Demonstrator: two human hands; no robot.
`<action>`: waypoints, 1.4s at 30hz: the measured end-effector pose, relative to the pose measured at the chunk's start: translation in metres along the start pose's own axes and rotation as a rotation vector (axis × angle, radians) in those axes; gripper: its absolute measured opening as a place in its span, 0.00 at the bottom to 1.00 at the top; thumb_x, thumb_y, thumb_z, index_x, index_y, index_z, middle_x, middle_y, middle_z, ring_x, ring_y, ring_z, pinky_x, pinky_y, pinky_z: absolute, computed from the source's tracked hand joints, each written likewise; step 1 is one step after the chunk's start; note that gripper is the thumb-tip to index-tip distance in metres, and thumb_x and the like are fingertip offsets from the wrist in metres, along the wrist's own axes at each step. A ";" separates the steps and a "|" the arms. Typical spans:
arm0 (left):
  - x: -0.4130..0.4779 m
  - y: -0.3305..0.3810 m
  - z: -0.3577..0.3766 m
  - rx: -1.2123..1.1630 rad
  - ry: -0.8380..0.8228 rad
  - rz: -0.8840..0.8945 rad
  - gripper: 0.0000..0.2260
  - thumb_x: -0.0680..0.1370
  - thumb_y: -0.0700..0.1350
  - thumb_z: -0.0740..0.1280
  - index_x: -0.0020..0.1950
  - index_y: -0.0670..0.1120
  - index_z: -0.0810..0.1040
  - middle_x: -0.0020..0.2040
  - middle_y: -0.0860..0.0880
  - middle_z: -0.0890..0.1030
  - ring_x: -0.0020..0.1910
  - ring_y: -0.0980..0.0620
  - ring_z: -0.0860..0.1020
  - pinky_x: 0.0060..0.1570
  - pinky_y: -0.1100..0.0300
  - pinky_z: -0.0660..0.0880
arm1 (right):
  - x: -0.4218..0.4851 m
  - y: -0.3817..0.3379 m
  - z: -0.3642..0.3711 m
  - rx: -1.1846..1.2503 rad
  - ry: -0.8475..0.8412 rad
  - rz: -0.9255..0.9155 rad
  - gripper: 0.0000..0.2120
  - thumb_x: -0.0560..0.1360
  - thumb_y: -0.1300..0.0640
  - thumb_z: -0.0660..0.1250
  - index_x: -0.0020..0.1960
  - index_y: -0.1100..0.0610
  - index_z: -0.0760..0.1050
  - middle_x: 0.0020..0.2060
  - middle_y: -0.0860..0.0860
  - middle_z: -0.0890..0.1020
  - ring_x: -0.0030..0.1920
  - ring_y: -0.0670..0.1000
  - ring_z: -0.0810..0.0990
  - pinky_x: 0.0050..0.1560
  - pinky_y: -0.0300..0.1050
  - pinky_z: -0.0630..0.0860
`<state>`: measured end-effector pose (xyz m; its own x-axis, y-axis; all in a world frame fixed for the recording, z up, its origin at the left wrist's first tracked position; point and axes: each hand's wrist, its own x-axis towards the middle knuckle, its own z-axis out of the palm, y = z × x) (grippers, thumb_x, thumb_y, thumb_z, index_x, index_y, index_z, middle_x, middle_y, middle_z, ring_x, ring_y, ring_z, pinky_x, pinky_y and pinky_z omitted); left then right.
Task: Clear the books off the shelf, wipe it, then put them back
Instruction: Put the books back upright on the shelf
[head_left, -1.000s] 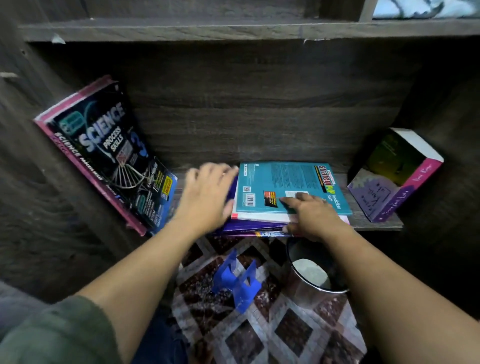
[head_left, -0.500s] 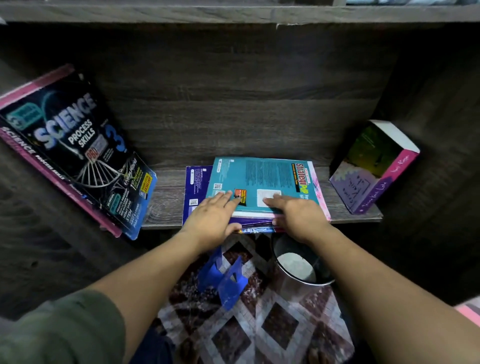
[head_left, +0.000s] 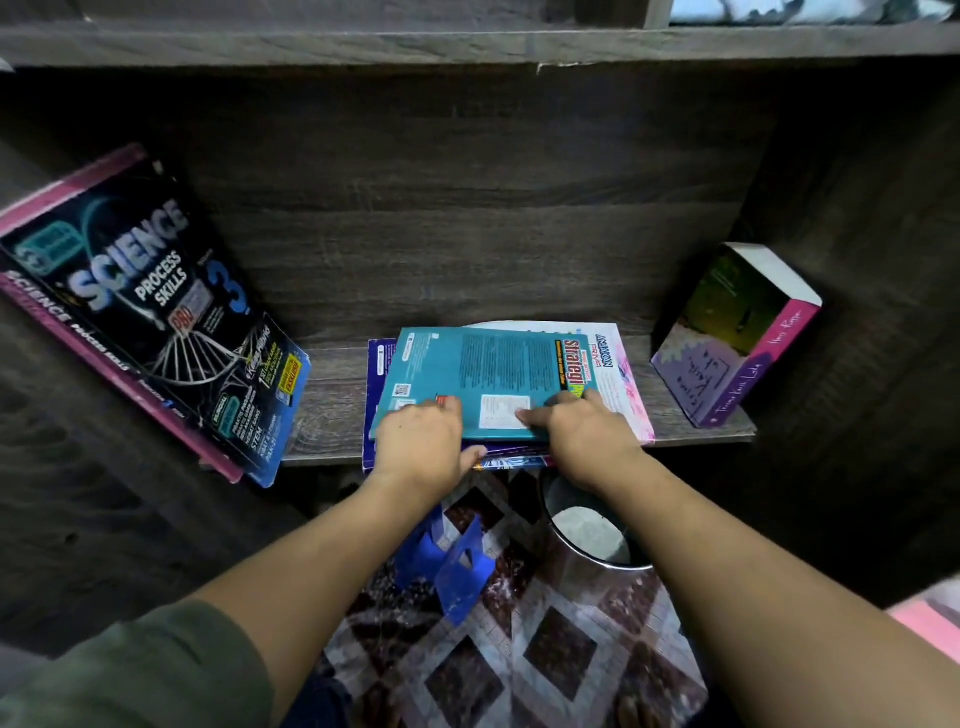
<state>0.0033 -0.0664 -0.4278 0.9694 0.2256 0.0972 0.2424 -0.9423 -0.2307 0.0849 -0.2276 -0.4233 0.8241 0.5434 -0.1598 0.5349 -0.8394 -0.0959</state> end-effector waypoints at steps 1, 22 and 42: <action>0.000 -0.001 -0.001 0.010 0.011 -0.006 0.25 0.76 0.66 0.59 0.61 0.47 0.68 0.53 0.47 0.78 0.51 0.47 0.79 0.41 0.55 0.70 | 0.000 -0.001 -0.003 -0.007 0.024 -0.023 0.22 0.81 0.55 0.57 0.70 0.35 0.66 0.65 0.50 0.72 0.66 0.57 0.65 0.63 0.58 0.69; -0.010 -0.100 -0.033 -0.537 0.512 -0.509 0.32 0.74 0.42 0.70 0.73 0.44 0.58 0.65 0.40 0.68 0.51 0.34 0.78 0.48 0.43 0.74 | 0.004 -0.031 0.013 0.047 0.074 -0.188 0.27 0.76 0.48 0.65 0.72 0.44 0.62 0.70 0.49 0.66 0.67 0.54 0.64 0.64 0.53 0.66; -0.018 -0.156 -0.045 -0.053 0.608 -0.835 0.32 0.70 0.38 0.72 0.71 0.47 0.64 0.72 0.41 0.64 0.72 0.34 0.60 0.65 0.34 0.58 | 0.013 -0.019 0.017 -0.056 0.018 -0.229 0.31 0.78 0.50 0.63 0.77 0.38 0.53 0.77 0.50 0.58 0.75 0.54 0.58 0.72 0.50 0.60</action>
<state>-0.0542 0.0651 -0.3498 0.3057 0.6636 0.6827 0.8122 -0.5560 0.1767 0.0819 -0.2044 -0.4404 0.6827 0.7203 -0.1227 0.7176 -0.6926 -0.0729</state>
